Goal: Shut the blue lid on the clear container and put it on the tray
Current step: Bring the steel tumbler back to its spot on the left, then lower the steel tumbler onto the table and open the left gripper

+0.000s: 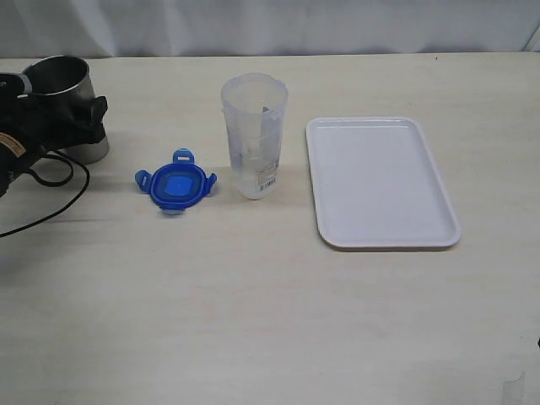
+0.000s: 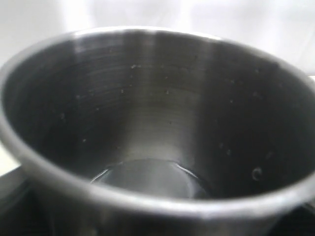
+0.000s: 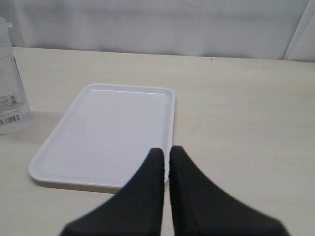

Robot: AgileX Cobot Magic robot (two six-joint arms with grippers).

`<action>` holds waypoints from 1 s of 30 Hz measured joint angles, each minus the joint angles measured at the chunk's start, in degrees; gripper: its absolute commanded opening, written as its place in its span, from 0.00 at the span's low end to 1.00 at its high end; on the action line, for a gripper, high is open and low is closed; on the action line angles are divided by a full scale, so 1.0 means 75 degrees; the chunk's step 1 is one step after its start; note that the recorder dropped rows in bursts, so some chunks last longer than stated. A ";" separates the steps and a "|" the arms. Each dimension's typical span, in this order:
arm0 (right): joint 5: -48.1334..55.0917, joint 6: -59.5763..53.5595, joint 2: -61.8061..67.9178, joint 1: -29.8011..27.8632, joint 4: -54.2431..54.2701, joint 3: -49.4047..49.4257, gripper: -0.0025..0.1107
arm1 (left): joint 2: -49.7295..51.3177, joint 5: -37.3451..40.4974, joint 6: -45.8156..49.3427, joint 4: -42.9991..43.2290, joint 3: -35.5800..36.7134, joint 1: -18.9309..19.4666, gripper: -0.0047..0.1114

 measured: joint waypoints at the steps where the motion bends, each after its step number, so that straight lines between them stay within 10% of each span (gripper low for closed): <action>1: 0.0000 0.0000 0.0000 0.0000 0.0000 0.0000 0.06 | 0.0000 0.0000 0.0000 0.0000 0.0000 0.0000 0.04; 6: 0.0000 0.0000 0.0000 0.0000 0.0000 0.0000 0.06 | 0.0000 0.0016 0.0000 0.0000 0.0000 0.0000 0.17; 15: 0.0000 0.0000 0.0000 0.0000 0.0000 0.0000 0.06 | 0.0000 0.0002 0.0000 -0.0021 0.0000 0.0000 0.84; 30: 0.0000 0.0000 0.0000 0.0000 0.0000 0.0000 0.06 | -0.0029 0.0564 0.0000 -0.0192 0.0000 0.0000 0.88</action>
